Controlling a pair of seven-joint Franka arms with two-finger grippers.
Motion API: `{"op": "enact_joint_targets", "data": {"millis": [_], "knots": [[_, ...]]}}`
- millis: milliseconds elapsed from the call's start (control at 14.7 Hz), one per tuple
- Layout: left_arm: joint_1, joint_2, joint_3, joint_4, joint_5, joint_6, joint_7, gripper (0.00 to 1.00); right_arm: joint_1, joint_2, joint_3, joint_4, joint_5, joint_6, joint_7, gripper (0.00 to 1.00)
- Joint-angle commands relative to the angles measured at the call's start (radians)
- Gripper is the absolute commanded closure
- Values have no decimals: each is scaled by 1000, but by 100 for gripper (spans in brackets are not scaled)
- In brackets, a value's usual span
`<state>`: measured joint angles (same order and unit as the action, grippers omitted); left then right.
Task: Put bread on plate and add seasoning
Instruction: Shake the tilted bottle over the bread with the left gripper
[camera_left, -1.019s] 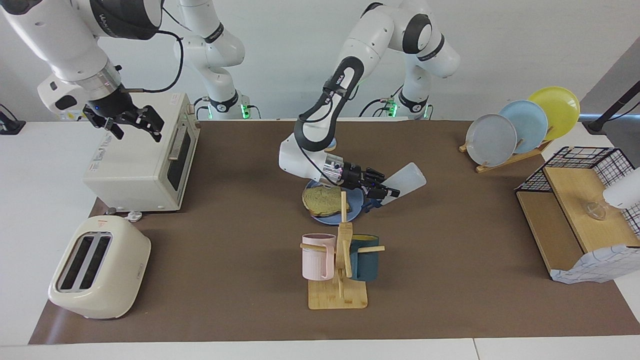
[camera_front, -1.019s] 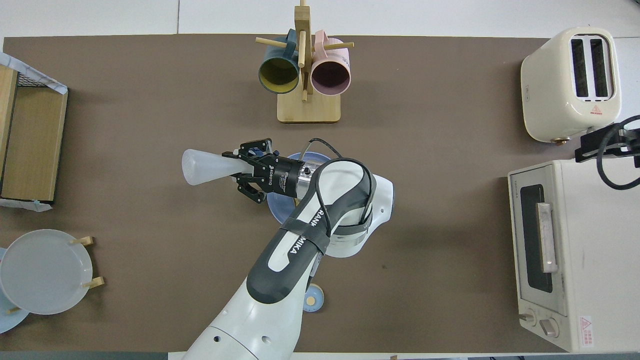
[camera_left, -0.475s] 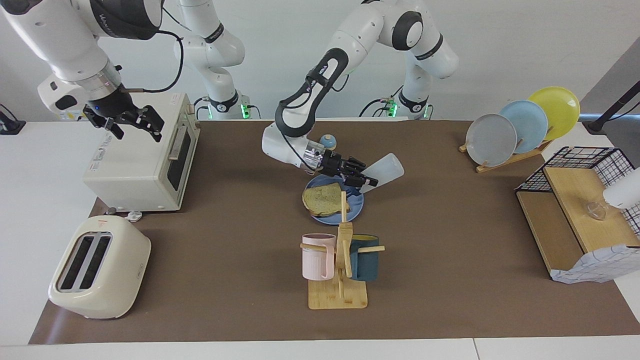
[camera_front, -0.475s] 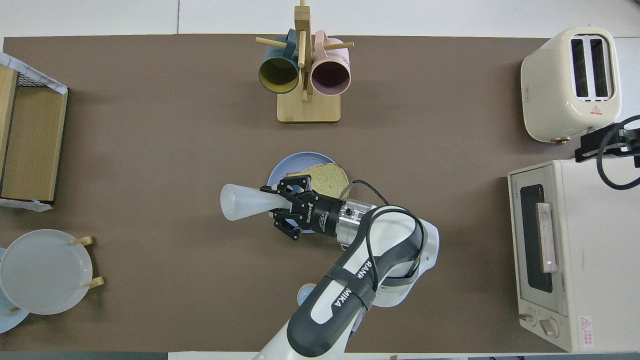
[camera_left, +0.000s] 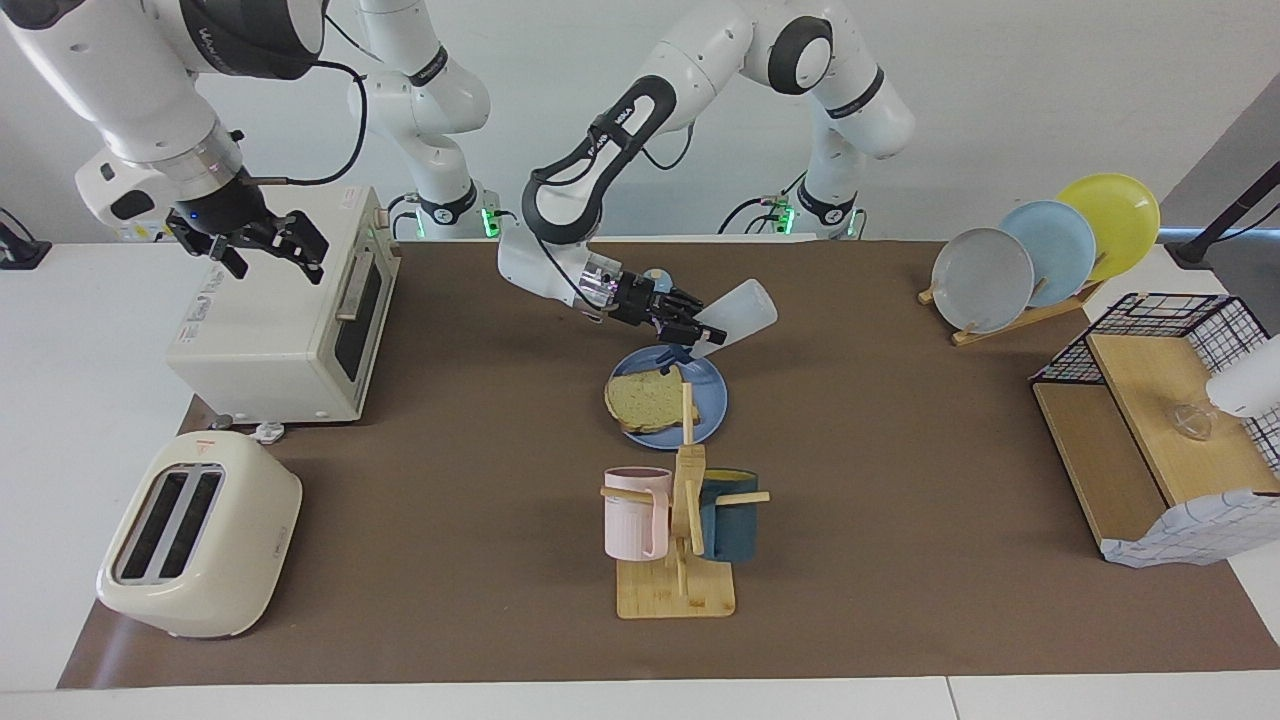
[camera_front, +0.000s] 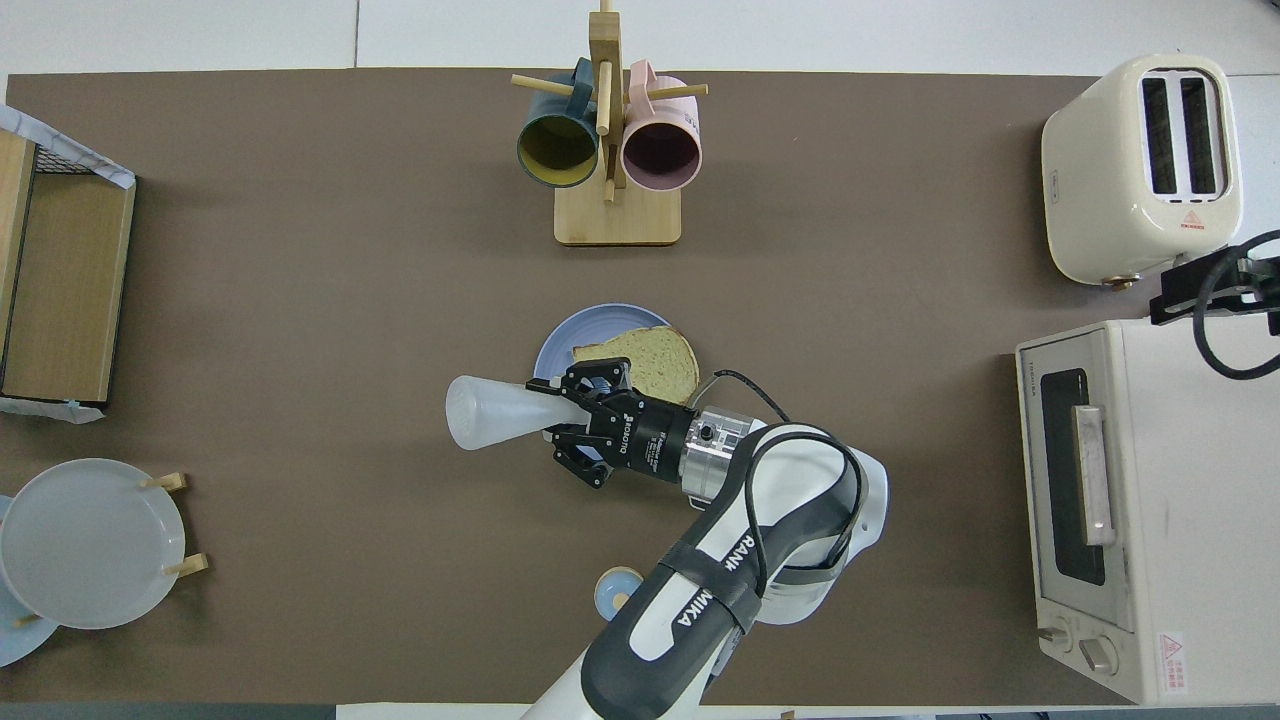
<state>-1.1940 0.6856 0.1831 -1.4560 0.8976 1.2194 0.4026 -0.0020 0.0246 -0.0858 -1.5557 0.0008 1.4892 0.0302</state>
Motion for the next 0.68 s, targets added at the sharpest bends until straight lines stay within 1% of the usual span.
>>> {"op": "enact_joint_targets", "data": {"millis": [0, 475, 611], "knots": [[33, 17, 6, 25, -6, 8, -1, 100, -6, -18, 1, -20, 19, 0, -16, 0], [166, 35, 19, 25, 50, 106, -7, 100, -6, -18, 1, -20, 19, -1, -16, 0], [186, 35, 19, 25, 66, 120, -7, 100, -6, -18, 1, -20, 19, -1, -16, 0]]}}
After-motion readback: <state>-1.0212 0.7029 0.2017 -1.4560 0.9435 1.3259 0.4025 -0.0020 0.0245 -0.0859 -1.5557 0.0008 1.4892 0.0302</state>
